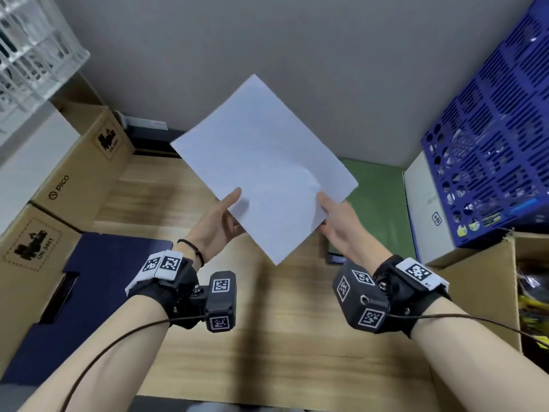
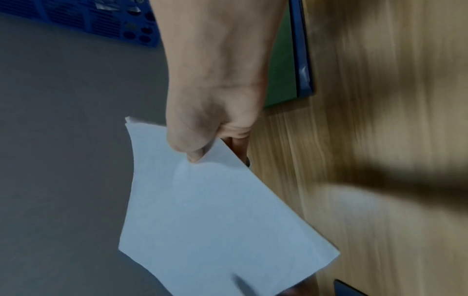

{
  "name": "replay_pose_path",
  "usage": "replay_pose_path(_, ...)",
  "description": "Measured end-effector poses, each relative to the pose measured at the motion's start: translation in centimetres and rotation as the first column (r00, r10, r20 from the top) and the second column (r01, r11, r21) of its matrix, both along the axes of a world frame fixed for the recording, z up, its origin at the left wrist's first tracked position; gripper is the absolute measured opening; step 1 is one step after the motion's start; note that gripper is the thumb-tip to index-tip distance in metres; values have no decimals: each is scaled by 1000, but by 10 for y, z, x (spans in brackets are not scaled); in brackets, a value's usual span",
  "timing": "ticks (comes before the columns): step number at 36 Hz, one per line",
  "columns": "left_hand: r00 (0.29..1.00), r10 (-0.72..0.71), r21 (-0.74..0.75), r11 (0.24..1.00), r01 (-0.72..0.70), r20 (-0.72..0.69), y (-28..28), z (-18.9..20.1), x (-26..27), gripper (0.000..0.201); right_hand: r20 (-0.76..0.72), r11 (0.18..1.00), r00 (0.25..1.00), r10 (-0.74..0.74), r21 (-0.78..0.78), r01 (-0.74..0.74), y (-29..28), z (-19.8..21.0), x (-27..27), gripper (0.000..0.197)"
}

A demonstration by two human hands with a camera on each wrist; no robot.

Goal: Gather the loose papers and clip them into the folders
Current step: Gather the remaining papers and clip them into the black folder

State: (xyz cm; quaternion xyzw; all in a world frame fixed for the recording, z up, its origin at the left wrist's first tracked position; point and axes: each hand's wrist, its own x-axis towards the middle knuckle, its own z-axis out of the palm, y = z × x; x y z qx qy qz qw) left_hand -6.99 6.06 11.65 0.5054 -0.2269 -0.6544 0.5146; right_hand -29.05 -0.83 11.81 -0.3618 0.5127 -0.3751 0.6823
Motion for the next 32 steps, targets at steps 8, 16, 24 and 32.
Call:
replay_pose_path(8, 951, 193, 44, 977, -209, 242, -6, -11, -6, 35, 89, 989, 994, 69, 128, -80, 23, -13, 2, 24)
replay_pose_path(16, 882, 103, 74, 985, -154, 461, 23, -38, 22, 47, 51, 919, 937, 345, 185, -349, 29, -27, -26, 26)
replay_pose_path(24, 898, -168, 169, 980, 107, 407, 68, -32, 45, 51, 85, 777, 840, 535, 342, -529, 19, -28, -14, 35)
replay_pose_path(32, 893, -297, 259, 942, 215, 337, 97, -38, 66, 48, 42, 588, 720, 693, 545, -598, 33, -36, 31, 50)
